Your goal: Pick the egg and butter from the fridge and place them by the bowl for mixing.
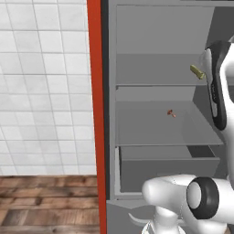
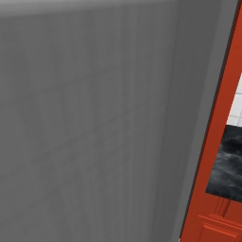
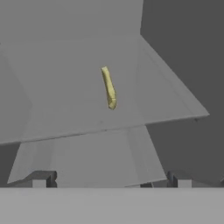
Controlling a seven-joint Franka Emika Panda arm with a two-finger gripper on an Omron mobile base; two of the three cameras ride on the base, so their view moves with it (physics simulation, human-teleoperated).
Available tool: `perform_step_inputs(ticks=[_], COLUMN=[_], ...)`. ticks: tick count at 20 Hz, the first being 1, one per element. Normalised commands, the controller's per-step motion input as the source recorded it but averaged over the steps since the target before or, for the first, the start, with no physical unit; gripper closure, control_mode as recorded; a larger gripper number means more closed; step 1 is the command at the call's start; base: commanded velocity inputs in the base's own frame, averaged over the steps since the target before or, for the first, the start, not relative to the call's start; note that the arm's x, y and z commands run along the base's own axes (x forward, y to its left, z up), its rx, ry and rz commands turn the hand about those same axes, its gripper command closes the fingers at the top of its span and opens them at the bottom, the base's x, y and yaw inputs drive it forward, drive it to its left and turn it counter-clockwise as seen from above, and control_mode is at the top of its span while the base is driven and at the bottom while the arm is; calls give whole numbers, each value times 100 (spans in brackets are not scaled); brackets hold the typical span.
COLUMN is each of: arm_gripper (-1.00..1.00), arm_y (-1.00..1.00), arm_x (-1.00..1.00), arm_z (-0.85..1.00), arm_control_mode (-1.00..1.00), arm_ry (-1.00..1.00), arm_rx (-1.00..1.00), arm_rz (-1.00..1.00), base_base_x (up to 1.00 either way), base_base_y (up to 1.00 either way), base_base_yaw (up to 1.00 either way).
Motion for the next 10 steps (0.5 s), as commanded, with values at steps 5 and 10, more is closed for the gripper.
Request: perform_step_inputs(ticks=[5, 10], arm_gripper=[-100, -100], arm_y=[-19, -30], arm_x=[86, 76], arm_z=[-19, -33], arm_control_mode=[-100, -100], arm_ry=[0, 1], arm_rx=[0, 0], arm_rz=[0, 1], base_base_x=[0, 0], base_base_y=[0, 0], base_base_yaw=[0, 0])
